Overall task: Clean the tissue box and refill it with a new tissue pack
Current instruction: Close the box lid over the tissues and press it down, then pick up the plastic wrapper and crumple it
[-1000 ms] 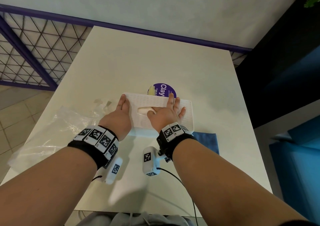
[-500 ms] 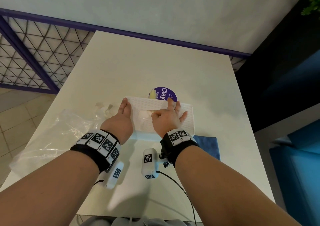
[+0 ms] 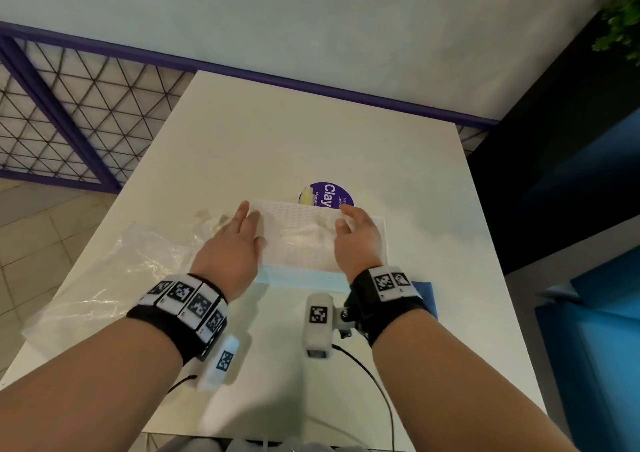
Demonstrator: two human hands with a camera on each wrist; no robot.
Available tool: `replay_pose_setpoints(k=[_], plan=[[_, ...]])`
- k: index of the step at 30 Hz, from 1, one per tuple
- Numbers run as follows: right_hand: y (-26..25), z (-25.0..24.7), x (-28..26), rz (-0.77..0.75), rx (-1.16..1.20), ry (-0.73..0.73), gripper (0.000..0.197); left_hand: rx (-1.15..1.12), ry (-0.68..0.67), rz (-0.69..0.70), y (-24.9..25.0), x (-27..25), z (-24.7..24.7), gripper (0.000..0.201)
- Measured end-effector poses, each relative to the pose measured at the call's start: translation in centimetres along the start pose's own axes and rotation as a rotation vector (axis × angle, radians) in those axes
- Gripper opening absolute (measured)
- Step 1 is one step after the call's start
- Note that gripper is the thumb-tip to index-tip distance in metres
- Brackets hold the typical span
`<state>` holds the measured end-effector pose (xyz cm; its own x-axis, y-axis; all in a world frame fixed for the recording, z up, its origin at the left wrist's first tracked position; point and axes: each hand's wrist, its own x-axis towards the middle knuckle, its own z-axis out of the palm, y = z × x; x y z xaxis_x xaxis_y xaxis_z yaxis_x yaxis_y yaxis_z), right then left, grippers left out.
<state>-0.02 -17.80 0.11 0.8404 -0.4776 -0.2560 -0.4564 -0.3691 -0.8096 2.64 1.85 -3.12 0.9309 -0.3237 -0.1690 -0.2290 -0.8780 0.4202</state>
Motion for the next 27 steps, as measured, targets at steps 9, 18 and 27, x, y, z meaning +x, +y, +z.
replay_pose_setpoints(k=[9,18,27], plan=[[3.7,-1.5,-0.7,-0.036,-0.596,-0.107,0.063,0.189,0.108,0.137,0.6,-1.6,0.4,0.034],[1.8,-1.3,3.6,0.000,-0.705,-0.149,0.069,0.296,0.002,0.063,2.0,2.7,-1.3,0.035],[-2.8,6.6,-4.5,-0.639,-0.513,-0.096,0.031,0.023,0.185,-0.298,-4.9,-1.2,-5.2,0.052]])
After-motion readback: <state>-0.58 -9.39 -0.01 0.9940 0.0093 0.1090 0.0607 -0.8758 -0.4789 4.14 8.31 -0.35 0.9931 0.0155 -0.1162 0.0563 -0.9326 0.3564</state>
